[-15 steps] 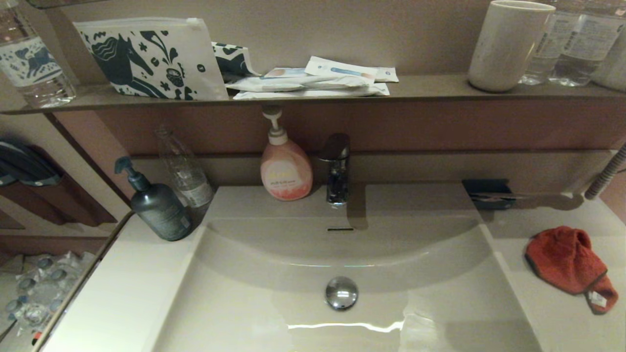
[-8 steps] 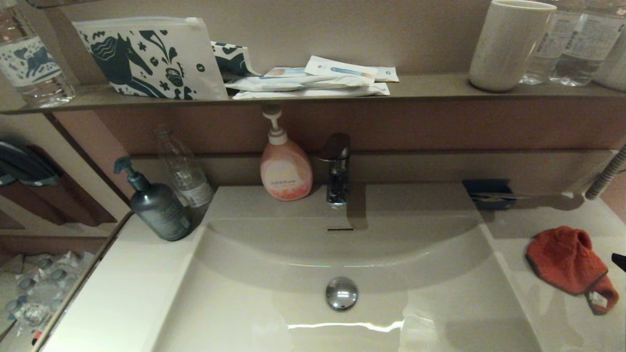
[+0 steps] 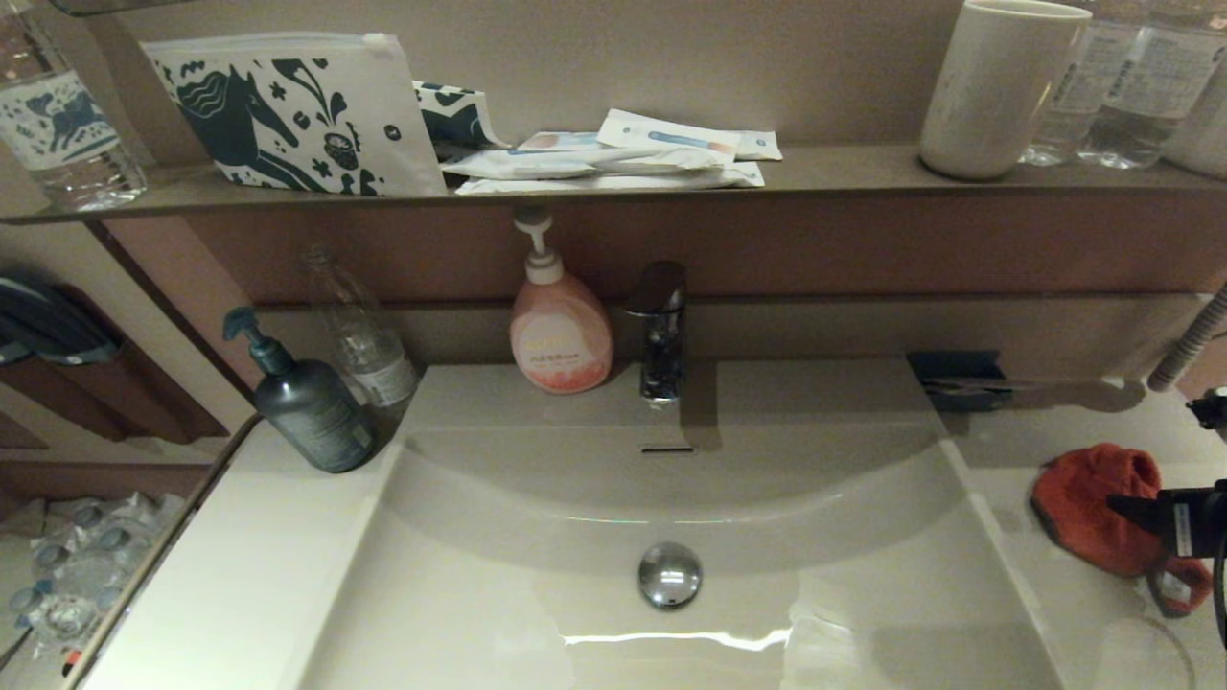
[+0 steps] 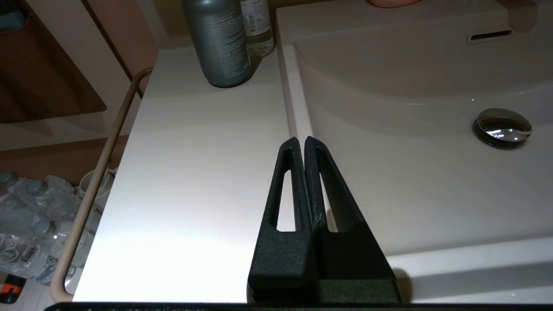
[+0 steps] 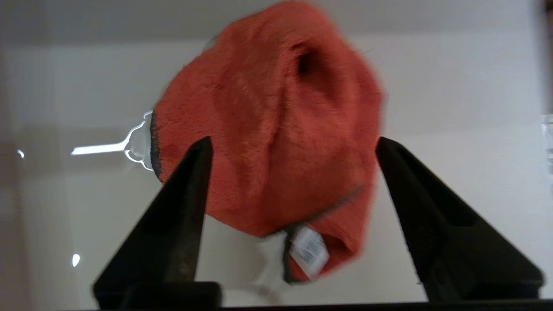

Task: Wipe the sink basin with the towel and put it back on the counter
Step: Pick up the cloth

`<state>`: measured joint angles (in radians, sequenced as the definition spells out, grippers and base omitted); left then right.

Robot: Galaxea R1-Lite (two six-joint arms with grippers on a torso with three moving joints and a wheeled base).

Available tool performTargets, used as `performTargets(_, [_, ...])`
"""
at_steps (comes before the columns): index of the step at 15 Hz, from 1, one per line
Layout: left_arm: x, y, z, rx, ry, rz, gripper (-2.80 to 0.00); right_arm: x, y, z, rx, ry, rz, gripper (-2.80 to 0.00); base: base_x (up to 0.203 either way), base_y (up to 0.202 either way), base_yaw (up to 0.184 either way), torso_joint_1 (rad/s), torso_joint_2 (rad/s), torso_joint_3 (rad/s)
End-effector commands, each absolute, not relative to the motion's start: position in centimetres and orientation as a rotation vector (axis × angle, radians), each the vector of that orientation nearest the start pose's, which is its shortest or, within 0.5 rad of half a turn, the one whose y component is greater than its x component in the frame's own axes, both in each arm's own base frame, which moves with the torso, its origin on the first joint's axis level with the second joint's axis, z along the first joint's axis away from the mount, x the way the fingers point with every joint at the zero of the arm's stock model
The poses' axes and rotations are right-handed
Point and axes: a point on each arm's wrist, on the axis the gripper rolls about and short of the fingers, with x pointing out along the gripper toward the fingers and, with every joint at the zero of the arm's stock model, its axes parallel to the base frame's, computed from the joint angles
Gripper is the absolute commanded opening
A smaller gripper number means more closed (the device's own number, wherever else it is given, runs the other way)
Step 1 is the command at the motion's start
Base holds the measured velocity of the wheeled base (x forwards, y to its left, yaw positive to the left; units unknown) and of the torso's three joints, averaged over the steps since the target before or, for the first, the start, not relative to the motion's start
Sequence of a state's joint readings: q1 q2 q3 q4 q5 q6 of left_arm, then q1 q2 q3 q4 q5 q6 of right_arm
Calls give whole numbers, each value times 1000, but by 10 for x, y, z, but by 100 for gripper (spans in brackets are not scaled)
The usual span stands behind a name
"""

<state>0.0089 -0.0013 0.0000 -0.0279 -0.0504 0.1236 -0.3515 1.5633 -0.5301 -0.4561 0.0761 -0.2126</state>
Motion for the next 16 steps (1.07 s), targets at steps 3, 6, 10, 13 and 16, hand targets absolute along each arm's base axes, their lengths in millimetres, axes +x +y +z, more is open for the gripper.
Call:
performTargets(3, [-23, -1, 78, 125, -30, -40, -280, 246, -89, 111, -60, 666, -191, 0, 0, 0, 0, 0, 0, 0])
performTargets(6, [-23, -1, 78, 125, -30, -40, -280, 265, -97, 111, -74, 614, -205, 0, 0, 0, 0, 0, 0, 0])
performTargets(10, [-23, -1, 78, 125, -30, -40, -280, 268, -98, 110, -85, 597, -206, -280, 0, 0, 0, 0, 0, 0])
performTargets(13, [-23, -1, 78, 125, -30, -40, -280, 264, -96, 114, -78, 589, -208, -280, 0, 0, 0, 0, 0, 0])
performTargets(16, [-23, -1, 78, 125, -32, -40, -280, 247, -90, 132, -47, 605, -207, -280, 0, 0, 0, 0, 0, 0])
